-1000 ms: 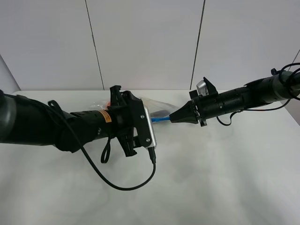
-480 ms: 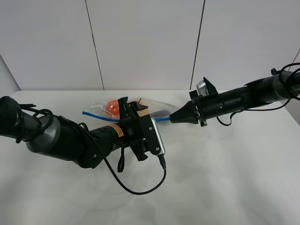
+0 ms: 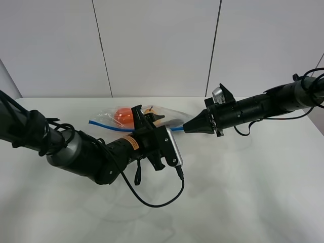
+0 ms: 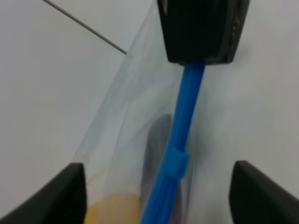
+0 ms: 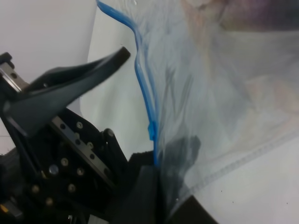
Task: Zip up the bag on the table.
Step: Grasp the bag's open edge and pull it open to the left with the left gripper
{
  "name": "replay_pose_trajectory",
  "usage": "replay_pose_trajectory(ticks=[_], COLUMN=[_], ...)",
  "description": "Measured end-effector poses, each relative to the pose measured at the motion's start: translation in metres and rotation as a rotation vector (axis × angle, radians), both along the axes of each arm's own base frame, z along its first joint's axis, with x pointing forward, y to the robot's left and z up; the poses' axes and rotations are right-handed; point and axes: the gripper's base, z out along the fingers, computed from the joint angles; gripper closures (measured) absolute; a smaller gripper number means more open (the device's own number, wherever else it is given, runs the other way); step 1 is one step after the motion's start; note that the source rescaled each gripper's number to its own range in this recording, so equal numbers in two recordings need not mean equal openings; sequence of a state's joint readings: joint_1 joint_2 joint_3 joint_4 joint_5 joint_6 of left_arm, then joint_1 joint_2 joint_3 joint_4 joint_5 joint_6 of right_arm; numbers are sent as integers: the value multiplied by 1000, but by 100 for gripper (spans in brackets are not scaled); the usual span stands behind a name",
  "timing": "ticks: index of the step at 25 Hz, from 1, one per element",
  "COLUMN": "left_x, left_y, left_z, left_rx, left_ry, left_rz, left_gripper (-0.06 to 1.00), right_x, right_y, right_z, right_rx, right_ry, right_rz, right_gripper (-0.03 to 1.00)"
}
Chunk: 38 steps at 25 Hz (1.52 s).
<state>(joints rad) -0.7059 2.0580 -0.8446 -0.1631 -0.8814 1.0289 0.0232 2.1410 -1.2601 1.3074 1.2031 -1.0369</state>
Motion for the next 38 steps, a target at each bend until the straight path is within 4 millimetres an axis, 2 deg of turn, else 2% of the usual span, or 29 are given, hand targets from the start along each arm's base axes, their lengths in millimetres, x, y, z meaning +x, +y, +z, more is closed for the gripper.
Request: replay_pose_trajectory(ticks=[4, 6, 15, 23, 31, 38], left_x=[-1, -1, -7, -7, -6, -6], left_y=[-1, -2, -10, -10, -9, -9], left_z=[1, 1, 0, -1, -13, -12], left_rx=[-1, 4, 11, 7, 13, 5], left_ry=[-8, -13, -18, -22, -18, -28], left_rz=[-16, -35, -75, -72, -69, -66], left_gripper=[44, 50, 68, 72, 73, 87], right_x=[0, 0, 0, 0, -1, -1], right_y=[0, 0, 0, 0, 0, 0], right_z=[0, 0, 0, 0, 0, 0], right_rx=[0, 0, 0, 1, -1, -3], right_ry=[0, 0, 0, 1, 1, 1], right_rz=[0, 0, 1, 3, 6, 8], right_gripper=[97, 97, 97, 97, 97, 97])
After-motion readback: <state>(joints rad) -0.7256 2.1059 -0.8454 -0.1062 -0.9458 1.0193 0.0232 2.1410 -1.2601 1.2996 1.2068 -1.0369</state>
